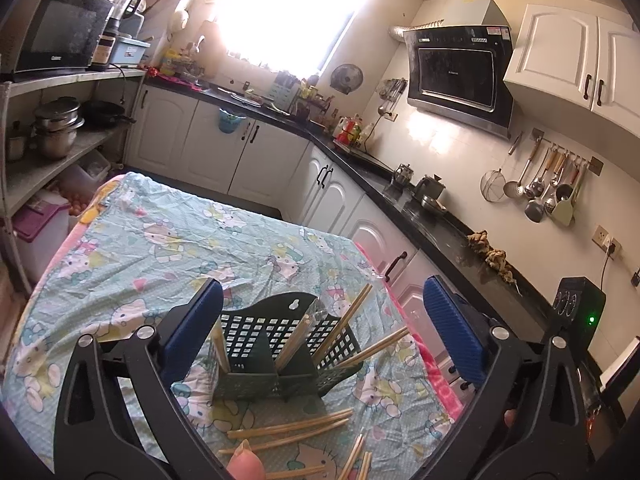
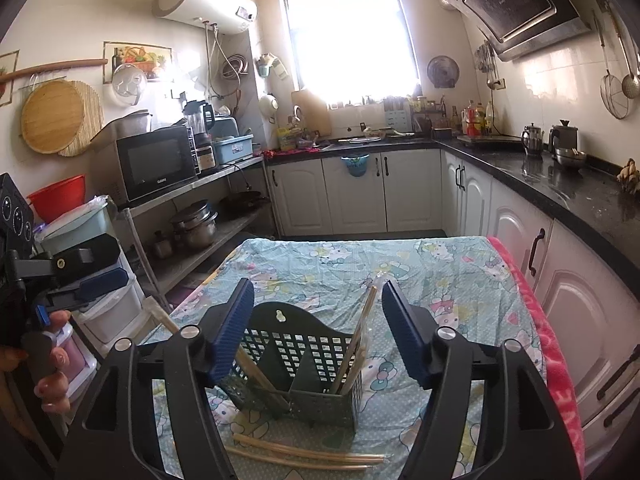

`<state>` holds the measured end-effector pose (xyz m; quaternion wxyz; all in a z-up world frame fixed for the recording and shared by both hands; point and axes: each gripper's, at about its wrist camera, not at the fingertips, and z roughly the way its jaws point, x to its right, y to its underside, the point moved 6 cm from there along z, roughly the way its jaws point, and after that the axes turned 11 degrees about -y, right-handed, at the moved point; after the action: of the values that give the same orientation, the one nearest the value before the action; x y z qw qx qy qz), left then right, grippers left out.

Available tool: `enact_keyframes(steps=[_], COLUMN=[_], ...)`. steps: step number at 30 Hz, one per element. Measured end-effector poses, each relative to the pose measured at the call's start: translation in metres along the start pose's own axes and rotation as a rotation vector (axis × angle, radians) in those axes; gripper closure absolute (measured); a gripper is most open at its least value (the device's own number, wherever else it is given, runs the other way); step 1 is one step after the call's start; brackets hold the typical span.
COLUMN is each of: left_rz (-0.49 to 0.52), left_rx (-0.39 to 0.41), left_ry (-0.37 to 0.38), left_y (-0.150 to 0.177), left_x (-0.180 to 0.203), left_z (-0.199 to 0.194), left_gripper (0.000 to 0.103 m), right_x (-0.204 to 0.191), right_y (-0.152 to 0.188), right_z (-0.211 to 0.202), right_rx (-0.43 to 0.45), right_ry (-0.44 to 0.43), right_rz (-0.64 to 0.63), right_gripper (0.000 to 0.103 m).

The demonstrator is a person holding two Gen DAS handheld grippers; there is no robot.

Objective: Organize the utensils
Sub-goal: 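Open both tools and withdraw them from the basket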

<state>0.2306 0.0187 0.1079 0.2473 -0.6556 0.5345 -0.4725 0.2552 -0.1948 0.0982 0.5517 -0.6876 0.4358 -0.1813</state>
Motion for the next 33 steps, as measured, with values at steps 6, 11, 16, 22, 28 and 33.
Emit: enact_keyframes(steps=[6, 11, 16, 22, 28, 33], left_rz=[0.021, 0.025, 0.034, 0.031, 0.019, 0.013], left_rx=[0.009, 0.01, 0.011, -0.003, -0.028, -0.053], left_ry=[-0.008, -0.011, -0.025, -0.038, -0.048, -0.064], left_y=[0.006, 0.013, 0.021, 0.034, 0.05, 0.063], left_x=[0.0, -0.002, -0.007, -0.015, -0.025, -0.032], left_z=[-0.011, -0.018, -0.025, -0.03, -0.034, -0.036], left_gripper=[0.011, 0.011, 0.011, 0.011, 0.011, 0.011], right_x=[-0.008, -0.015, -0.021, -0.026, -0.031, -0.034], right_y=[0.003, 0.006, 0.013, 0.024, 0.039, 0.053], right_z=[-0.011, -0.021, -0.027, -0.03, -0.033, -0.034], right_rx=[0.007, 0.012, 0.01, -0.009, -0.041, -0.069], right_ry=[-0.014, -0.022, -0.029, -0.03, -0.032, -0.03], right_rz=[-0.004, -0.012, -0.017, -0.02, -0.031, -0.033], right_gripper=[0.032, 0.029, 0.027, 0.026, 0.026, 0.026])
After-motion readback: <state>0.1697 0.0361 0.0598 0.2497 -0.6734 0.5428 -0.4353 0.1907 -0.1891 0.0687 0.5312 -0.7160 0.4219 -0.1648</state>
